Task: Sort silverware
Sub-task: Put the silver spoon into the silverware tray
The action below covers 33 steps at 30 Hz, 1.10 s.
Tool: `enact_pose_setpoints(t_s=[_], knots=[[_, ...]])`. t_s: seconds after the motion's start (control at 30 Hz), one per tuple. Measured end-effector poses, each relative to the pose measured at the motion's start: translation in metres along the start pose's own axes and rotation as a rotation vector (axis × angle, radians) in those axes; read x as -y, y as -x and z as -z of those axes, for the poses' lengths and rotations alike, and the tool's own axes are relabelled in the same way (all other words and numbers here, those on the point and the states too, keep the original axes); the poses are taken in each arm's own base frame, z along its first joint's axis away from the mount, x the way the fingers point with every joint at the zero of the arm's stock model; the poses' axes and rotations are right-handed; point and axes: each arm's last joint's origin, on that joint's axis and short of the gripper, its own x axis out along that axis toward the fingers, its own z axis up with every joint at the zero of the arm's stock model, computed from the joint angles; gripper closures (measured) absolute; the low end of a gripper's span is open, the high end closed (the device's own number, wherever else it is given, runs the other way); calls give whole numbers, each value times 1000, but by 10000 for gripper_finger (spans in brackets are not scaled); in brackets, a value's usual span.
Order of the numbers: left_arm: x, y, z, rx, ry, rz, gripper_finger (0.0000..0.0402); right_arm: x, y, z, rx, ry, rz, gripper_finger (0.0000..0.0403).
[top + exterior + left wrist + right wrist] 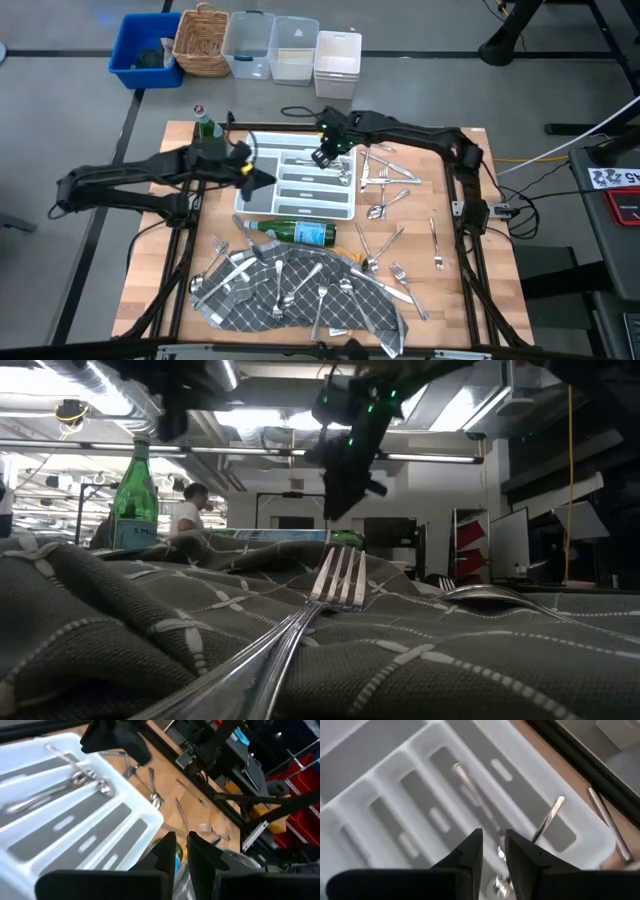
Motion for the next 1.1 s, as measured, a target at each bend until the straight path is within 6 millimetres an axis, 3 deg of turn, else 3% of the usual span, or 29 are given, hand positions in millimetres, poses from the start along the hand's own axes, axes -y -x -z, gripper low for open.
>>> enact_pose_setpoints(t_s=[0.23, 0.57, 0.9, 1.1], knots=[[-1, 36, 6, 37, -1, -9, 366, 29, -41, -1, -76, -162, 67, 318], [-8, 50, 11, 74, 1, -134, 370, 69, -50, -10, -91, -268, 79, 318], [-9, 50, 12, 68, -24, -156, 370, 68, -72, -5, -139, -271, 31, 318], [-9, 50, 12, 68, -23, -157, 370, 71, -74, -5, -124, -269, 80, 318]])
